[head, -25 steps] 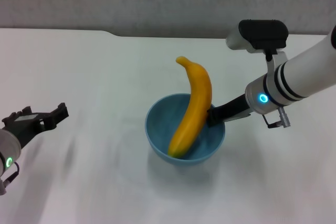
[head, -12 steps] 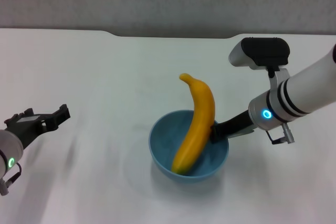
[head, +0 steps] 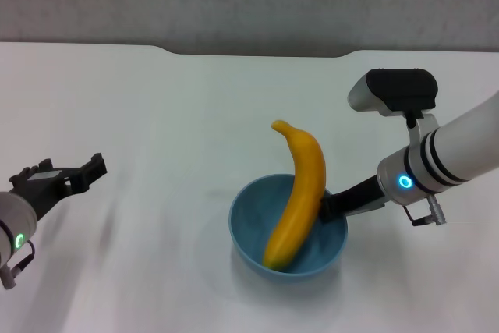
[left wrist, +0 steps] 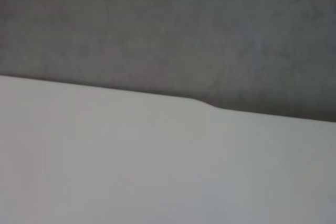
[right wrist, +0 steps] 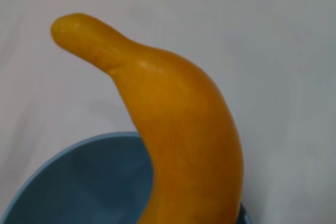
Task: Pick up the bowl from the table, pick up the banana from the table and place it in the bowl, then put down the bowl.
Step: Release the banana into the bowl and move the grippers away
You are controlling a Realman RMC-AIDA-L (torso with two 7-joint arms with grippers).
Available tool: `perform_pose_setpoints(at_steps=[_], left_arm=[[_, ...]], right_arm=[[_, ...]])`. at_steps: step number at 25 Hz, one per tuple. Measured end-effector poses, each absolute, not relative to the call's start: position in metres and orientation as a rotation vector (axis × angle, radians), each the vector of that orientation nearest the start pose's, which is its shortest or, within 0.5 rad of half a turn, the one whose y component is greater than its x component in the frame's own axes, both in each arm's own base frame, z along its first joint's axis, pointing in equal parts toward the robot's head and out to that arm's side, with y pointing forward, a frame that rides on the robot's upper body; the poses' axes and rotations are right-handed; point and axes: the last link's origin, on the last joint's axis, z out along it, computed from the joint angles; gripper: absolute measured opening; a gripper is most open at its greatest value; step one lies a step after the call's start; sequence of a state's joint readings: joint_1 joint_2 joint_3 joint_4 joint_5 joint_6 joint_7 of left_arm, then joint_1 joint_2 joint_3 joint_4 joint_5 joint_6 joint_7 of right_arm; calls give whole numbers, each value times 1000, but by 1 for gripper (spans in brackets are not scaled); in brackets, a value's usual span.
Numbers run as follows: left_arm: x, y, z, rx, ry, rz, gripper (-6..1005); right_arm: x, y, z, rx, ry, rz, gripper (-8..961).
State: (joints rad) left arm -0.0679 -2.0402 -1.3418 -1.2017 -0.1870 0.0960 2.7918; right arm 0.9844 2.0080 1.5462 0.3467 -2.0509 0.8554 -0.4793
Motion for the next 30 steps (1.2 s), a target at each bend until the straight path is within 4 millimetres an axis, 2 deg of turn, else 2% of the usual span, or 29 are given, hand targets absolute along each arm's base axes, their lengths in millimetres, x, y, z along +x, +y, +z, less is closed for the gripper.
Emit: perform_pose_setpoints(at_steps=[14,20,21,27,30], left_arm=[[-291,337,-10,-1698,-1074,-419,890],[-291,337,-9,-1695,-1070,-431,891],[-292,337,-9,-1692,-1070,-434,891],[-296,334,-11,-1685,-1080,-437,891],[-298,332,-10,-1675,-1087,-446,891]], right_arm=[[215,417,-84,-2336,1424,-162,130],[210,414,-82,-2362,1409,-110,136],[211,412,-82,-2370,1414,-107,331],[212,402,-76,-2411,1419,-96,572],[211,402,-72,-2416,1388,-85,579]])
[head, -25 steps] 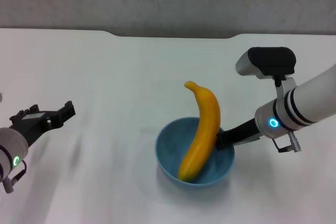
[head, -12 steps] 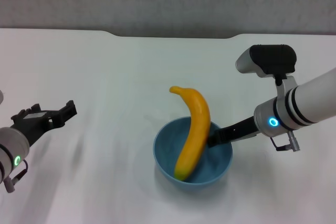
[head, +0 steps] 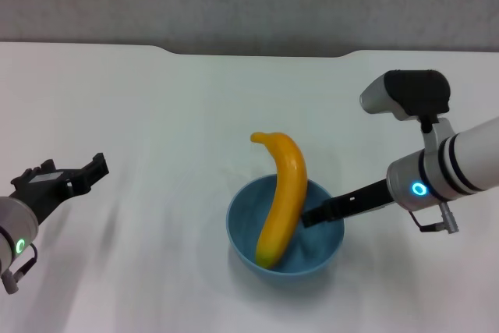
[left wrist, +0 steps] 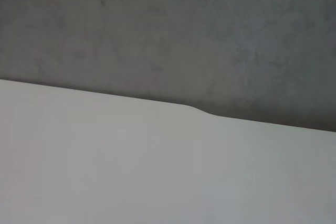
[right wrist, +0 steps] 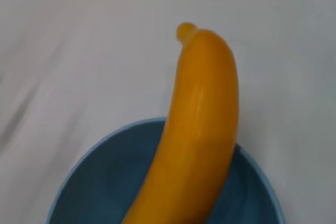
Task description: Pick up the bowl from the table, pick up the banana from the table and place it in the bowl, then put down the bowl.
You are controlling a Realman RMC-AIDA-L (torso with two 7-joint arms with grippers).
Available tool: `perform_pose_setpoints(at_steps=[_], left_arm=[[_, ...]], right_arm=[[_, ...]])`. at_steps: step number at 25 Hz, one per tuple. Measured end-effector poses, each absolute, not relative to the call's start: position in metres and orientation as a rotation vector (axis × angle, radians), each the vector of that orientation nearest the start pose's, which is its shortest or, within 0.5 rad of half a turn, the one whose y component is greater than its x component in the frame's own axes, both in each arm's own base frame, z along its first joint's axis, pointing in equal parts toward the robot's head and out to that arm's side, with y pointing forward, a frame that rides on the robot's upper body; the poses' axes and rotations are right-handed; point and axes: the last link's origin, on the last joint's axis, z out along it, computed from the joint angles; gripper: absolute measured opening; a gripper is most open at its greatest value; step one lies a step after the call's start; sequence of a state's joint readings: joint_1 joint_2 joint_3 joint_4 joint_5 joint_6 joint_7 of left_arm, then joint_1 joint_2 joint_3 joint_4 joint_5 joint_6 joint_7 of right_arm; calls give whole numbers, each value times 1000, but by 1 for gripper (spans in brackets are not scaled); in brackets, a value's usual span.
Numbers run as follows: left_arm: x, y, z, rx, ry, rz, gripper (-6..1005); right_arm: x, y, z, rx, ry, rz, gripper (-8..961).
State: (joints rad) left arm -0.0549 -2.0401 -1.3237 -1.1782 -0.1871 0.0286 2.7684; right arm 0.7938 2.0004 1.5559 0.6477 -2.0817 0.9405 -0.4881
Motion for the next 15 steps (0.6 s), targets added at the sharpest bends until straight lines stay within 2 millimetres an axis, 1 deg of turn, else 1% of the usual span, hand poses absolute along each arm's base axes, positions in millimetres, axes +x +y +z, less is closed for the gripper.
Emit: perform_pose_setpoints(at_steps=[6,9,11,15], left_arm=[[-299,330,-7,-1668,-1077,-462,890],[-300,328,-6,-1661,-1076,-468,890],[-300,327,-5,-1658,-1073,-475,890],[-298,321,2,-1641,-1026,-528,891]], right_arm=[[213,400,-57,-2397,1358,-16,592],[219,401,-48,-2379,1361,-27,598],[220,401,-45,-2375,1354,-31,597],[219,400,-30,-2349,1262,22,596]])
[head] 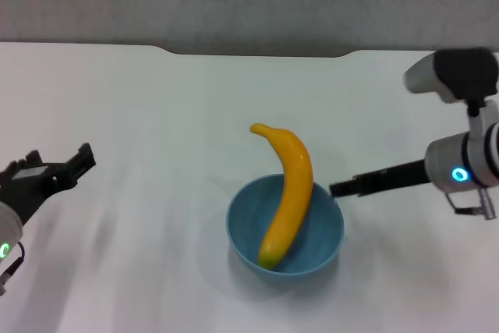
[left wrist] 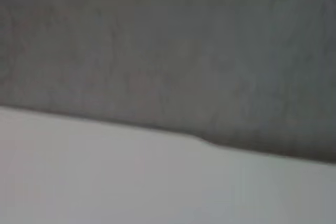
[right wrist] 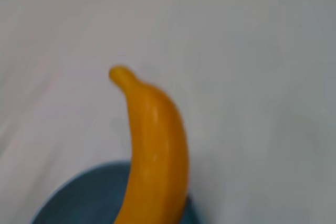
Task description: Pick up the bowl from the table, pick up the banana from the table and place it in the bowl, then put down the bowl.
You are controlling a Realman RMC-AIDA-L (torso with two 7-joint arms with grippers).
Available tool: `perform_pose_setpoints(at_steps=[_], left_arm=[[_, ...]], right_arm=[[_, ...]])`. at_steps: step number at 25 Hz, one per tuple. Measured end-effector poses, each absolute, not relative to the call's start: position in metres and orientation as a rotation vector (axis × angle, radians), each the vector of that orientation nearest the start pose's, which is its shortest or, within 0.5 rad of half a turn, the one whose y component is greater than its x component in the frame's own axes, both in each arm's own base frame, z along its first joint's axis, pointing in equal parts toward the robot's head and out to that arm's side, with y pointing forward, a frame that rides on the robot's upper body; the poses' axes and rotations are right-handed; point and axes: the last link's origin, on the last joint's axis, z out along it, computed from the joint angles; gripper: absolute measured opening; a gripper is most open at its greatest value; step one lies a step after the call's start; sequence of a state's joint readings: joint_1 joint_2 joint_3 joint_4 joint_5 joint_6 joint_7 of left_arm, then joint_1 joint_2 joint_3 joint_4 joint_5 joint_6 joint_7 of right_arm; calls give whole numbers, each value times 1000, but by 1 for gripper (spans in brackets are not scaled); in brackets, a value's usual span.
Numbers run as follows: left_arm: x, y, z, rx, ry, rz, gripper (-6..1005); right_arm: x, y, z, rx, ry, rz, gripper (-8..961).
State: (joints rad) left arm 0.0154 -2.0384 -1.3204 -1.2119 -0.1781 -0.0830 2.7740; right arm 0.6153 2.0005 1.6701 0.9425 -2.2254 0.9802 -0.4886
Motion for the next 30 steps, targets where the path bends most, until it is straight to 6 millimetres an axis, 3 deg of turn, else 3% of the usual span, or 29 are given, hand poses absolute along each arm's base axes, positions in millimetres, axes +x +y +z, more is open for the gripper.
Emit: perform_pose_setpoints(at_steps=[4,9,18,23,30], left_arm=[[-295,310,7,-1632,-932,-611,891],[-300,299,6,-1628,-833,-699,891],[-324,295,-4,-1631,-740,-781,890],[-336,296,-11,-1634,-755,-775,887],[-339,292,-9,-1642,-694,-803,886]], right_arm=[[223,398,-5,-2244,1101,189,595],[232,395,1,-2182,958,339,593],[265,389,-34,-2112,730,217,589],[268,386,-45,-2083,645,154,585],[272,383,-46,-1970,534,104,585]])
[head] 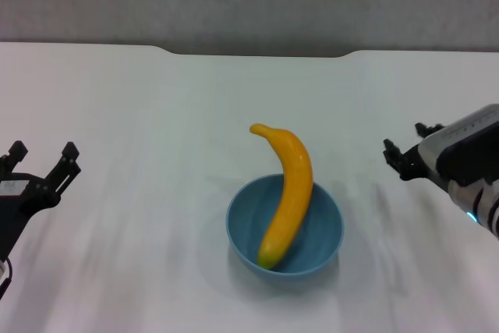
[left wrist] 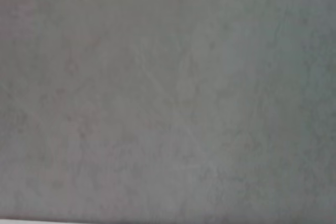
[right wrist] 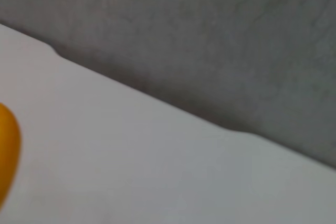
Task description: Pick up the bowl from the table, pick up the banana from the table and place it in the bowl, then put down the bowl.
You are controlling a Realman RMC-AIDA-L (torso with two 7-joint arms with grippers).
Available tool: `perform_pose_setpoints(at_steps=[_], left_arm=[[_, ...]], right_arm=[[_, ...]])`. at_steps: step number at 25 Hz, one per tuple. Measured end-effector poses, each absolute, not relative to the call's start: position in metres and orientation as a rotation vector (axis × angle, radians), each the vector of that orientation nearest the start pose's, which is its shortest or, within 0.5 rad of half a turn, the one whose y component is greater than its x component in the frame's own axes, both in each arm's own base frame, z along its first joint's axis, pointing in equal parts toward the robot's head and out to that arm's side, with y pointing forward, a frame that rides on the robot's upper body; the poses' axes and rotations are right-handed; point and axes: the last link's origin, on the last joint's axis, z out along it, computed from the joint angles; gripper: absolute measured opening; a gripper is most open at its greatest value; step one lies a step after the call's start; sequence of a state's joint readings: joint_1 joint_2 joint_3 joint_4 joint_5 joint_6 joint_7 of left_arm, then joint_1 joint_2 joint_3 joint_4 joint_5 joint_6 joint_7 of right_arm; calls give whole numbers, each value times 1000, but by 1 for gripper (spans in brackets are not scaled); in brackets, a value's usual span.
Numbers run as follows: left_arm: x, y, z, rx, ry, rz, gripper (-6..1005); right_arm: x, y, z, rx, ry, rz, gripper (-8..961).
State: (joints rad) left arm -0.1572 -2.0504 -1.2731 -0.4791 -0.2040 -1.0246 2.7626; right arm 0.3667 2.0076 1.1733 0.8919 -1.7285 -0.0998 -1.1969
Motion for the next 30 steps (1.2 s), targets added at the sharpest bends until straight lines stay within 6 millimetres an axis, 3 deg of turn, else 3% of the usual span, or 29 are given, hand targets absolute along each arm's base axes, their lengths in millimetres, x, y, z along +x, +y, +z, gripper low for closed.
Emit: perform_pose_setpoints(at_steps=[8,11,16,30], left_arm=[[-341,294,-11,-1652,-690,-794,886],[-342,293,-12,-1655,-692,-786,886],[-340,296,-12,-1662,-682,-790,886],[-339,296,-13,-1667,-683,-799,886]], right_arm=[[262,369,-59,-1872,269,111,585],[264,361,-59,-1849,179,228,585],[276,341,-42,-1839,85,526,585],[277,335,-36,-1835,171,672,585]])
